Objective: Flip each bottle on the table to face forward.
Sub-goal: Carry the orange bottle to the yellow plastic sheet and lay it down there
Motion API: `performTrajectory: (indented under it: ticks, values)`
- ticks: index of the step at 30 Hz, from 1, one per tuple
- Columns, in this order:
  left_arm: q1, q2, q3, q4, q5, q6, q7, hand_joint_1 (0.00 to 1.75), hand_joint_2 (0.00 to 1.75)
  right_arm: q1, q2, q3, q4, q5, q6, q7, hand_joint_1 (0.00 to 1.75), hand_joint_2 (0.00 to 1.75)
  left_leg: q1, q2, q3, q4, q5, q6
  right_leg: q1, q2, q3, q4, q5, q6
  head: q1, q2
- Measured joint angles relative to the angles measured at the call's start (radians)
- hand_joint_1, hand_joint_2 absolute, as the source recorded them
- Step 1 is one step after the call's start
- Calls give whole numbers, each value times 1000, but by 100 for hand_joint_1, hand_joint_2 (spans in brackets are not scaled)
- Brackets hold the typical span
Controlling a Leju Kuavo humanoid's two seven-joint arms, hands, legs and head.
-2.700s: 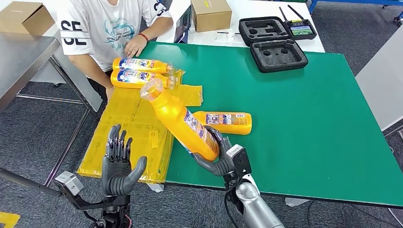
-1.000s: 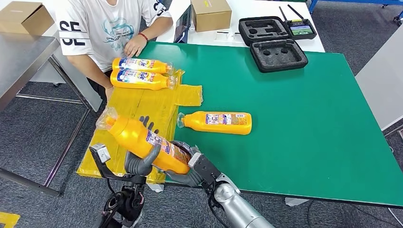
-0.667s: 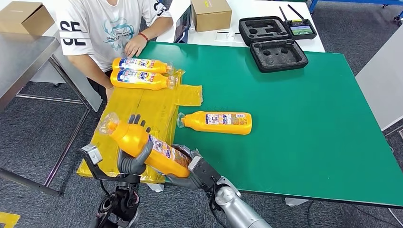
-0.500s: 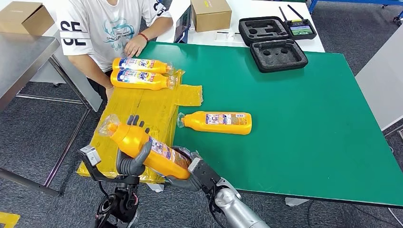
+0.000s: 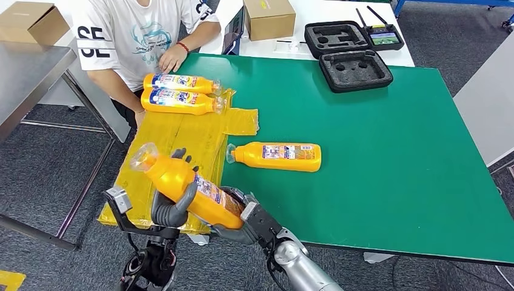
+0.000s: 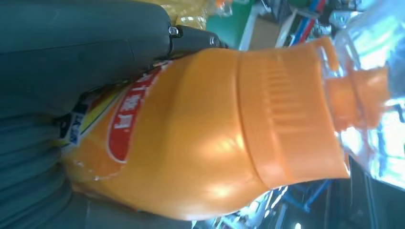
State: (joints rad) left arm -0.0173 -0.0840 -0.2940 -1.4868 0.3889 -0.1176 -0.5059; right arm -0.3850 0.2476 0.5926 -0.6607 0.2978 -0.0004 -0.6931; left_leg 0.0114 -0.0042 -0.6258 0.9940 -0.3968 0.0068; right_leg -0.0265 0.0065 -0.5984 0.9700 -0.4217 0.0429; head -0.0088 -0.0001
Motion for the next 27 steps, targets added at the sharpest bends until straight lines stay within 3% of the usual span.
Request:
performTrajectory:
  ticks: [11,15,18,19,22,23,27]
  values:
    - [-11,17,-20,2,-91,-16,27,175,175,-1,1,-9,-5,-14,-39,-3,171,175,0,0,0,0,0,0,0,0,0,0,0,0,0,0]
    - [-33,18,-20,14,-93,-11,30,175,175,-5,3,-10,-10,-25,-56,-3,110,175,0,0,0,0,0,0,0,0,0,0,0,0,0,0]
    - [-51,18,-20,27,-82,-12,27,175,175,-13,5,-9,-11,-24,-70,-3,101,175,0,0,0,0,0,0,0,0,0,0,0,0,0,0]
    - [-57,18,-20,32,-78,-13,26,175,175,-16,6,-9,-11,-23,-73,-3,77,175,0,0,0,0,0,0,0,0,0,0,0,0,0,0]
    - [-72,18,-20,41,-75,-16,26,175,175,-21,8,-9,-11,-20,-81,-3,1,44,0,0,0,0,0,0,0,0,0,0,0,0,0,0]
    - [-75,18,-20,44,-75,-16,25,175,175,-22,9,-9,-10,-19,-83,-3,0,0,0,0,0,0,0,0,0,0,0,0,0,0,0,0]
    - [-79,17,-20,63,-79,11,11,175,175,-39,19,-9,-9,-30,-87,-3,0,0,0,0,0,0,0,0,0,0,0,0,0,0,0,0]
